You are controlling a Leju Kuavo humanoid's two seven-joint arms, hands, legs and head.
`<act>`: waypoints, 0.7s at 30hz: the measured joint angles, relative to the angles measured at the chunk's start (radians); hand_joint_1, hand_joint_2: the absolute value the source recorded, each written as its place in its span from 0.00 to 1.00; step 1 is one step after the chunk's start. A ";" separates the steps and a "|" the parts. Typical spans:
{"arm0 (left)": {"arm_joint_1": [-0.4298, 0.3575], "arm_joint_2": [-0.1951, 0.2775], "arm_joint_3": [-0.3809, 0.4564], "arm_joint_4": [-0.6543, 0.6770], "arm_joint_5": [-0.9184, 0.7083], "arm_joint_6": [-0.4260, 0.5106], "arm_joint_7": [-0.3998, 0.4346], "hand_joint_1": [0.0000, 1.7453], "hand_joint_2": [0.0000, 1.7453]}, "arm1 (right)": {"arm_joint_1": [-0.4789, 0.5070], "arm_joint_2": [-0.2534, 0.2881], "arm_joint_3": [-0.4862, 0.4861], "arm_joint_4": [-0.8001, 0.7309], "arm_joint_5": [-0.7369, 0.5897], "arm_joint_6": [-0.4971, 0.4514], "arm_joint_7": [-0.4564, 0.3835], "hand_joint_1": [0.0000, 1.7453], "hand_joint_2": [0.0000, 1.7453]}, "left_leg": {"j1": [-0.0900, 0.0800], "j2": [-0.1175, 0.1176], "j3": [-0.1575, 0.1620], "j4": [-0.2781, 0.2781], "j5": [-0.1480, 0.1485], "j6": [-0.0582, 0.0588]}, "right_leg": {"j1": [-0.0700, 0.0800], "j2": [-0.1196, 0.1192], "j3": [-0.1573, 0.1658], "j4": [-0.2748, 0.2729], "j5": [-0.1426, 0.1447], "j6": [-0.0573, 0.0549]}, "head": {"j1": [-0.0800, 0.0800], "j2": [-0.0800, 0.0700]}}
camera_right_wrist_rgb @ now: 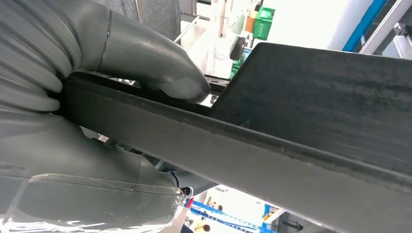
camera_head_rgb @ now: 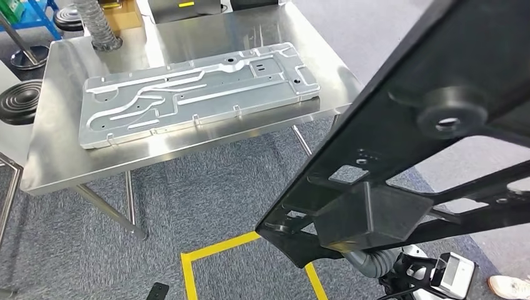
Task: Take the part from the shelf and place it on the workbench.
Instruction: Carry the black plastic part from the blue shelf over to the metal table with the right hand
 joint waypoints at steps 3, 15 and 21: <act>-0.001 -0.001 0.000 0.000 0.000 0.000 0.000 0.00 1.00 | 0.002 0.000 -0.002 0.001 -0.001 0.001 -0.001 1.00 1.00 | 0.002 -0.001 0.031 0.002 -0.033 -0.020 | -0.002 -0.007 0.036 -0.160 0.114 -0.007 | 0.000 0.000; -0.004 -0.001 0.000 0.000 0.000 -0.002 0.000 0.00 1.00 | -0.005 -0.001 -0.006 0.000 -0.004 0.004 -0.002 1.00 1.00 | -0.002 0.002 -0.161 0.247 -0.115 -0.037 | 0.022 0.002 0.133 -0.188 0.059 -0.072 | 0.000 0.000; -0.002 0.003 0.000 0.000 0.000 -0.003 0.000 0.00 1.00 | -0.015 0.001 -0.004 0.003 -0.004 0.005 0.001 1.00 1.00 | -0.035 -0.022 -0.103 0.027 0.053 0.019 | 0.032 0.012 0.179 -0.183 0.028 -0.056 | 0.000 0.000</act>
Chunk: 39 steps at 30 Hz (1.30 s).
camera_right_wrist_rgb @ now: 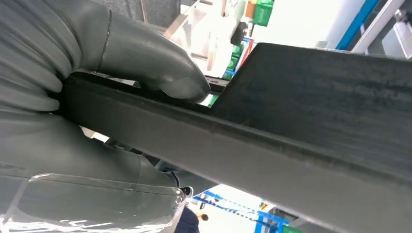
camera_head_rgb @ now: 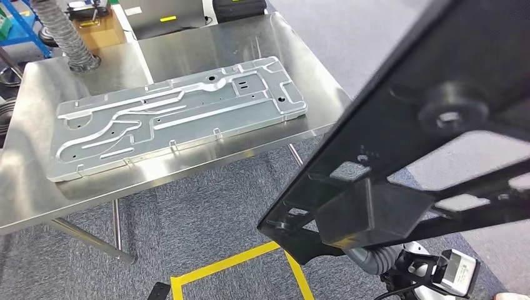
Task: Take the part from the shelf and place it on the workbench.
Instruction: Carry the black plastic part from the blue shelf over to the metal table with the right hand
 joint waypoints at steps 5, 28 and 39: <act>-0.005 -0.003 0.000 0.000 0.004 -0.001 -0.001 0.00 1.00 | -0.001 0.000 0.002 0.001 -0.001 0.007 -0.001 1.00 1.00 | 0.009 0.006 0.045 -0.025 -0.002 0.007 | -0.009 -0.005 -0.087 0.170 -0.065 0.027 | 0.000 0.000; 0.002 -0.007 0.004 0.000 0.010 -0.006 -0.003 0.00 1.00 | 0.013 0.006 0.005 0.015 0.011 0.009 -0.002 1.00 1.00 | 0.028 0.022 -0.045 0.131 -0.053 -0.052 | -0.026 -0.015 -0.021 0.000 0.003 -0.003 | 0.000 0.000; -0.002 -0.006 0.004 0.000 0.004 -0.007 -0.003 0.00 1.00 | 0.013 -0.001 -0.024 0.012 0.004 0.012 -0.005 1.00 1.00 | 0.026 0.020 0.049 -0.012 -0.023 -0.002 | -0.023 -0.014 -0.158 0.266 -0.099 0.047 | 0.000 0.000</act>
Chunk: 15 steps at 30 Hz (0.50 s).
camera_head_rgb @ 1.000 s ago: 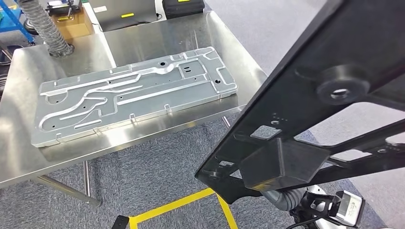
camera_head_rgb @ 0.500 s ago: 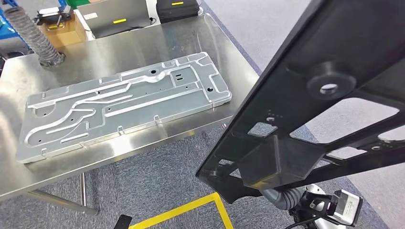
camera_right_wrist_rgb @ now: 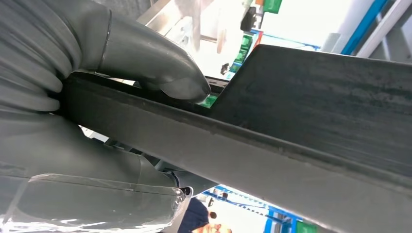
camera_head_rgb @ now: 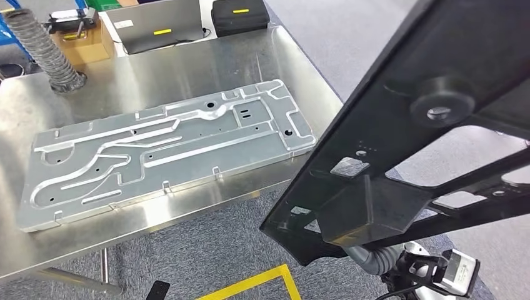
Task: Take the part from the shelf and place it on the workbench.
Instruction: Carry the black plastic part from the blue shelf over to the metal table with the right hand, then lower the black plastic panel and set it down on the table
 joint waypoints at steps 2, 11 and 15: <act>0.001 0.000 0.000 0.000 -0.002 -0.001 0.000 0.00 1.00 | -0.002 -0.003 -0.007 0.000 0.001 -0.003 0.004 1.00 1.00 | -0.001 -0.001 0.018 0.001 -0.013 -0.001 | 0.000 0.000 -0.032 -0.005 0.011 -0.001 | 0.000 0.000; -0.005 -0.005 -0.005 0.000 -0.005 -0.017 0.005 0.00 1.00 | -0.133 -0.053 -0.052 0.051 0.062 -0.025 0.063 1.00 1.00 | -0.006 -0.002 0.044 0.052 -0.070 -0.039 | 0.005 0.003 0.031 -0.260 0.192 -0.049 | 0.000 0.000; -0.019 -0.007 -0.005 0.000 -0.002 -0.024 0.007 0.00 1.00 | -0.372 -0.136 -0.056 0.198 0.203 -0.059 0.083 1.00 1.00 | 0.003 0.001 -0.076 0.258 -0.171 -0.057 | 0.003 0.005 0.033 -0.262 0.189 -0.057 | 0.000 0.000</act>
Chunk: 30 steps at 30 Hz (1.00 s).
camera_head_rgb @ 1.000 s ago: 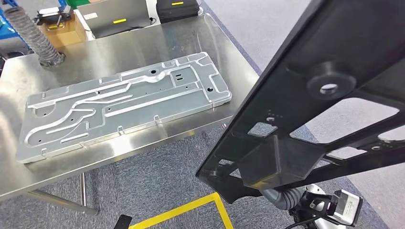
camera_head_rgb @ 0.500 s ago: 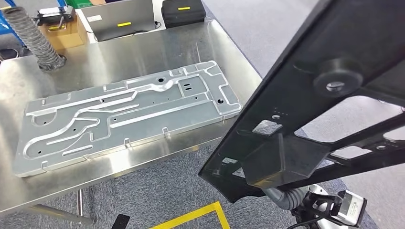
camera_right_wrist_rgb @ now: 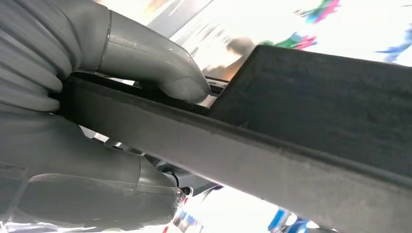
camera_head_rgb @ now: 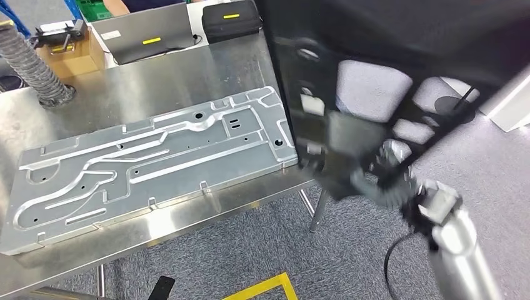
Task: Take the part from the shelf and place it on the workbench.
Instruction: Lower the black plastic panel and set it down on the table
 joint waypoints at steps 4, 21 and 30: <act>-0.001 -0.001 -0.002 0.000 -0.002 -0.004 0.000 0.00 1.00 | -0.272 -0.069 0.073 0.196 0.239 -0.102 -0.002 1.00 1.00 | 0.002 0.003 -0.006 -0.078 0.098 0.003 | 0.000 -0.001 0.004 0.002 -0.004 0.006 | 0.000 0.000; -0.028 -0.028 -0.045 0.000 -0.043 -0.028 0.021 0.00 1.00 | -0.979 0.046 0.693 1.040 0.774 -0.483 0.036 1.00 1.00 | -0.005 -0.012 0.075 -0.254 0.160 0.052 | 0.009 -0.007 -0.073 0.047 0.051 0.027 | 0.000 0.000; -0.048 -0.039 -0.074 0.000 -0.079 -0.031 0.052 0.00 1.00 | -0.844 0.205 0.776 1.205 0.810 -0.709 0.097 1.00 1.00 | 0.005 -0.002 -0.027 -0.055 0.061 0.003 | 0.004 -0.009 -0.022 -0.039 0.045 0.001 | 0.000 0.000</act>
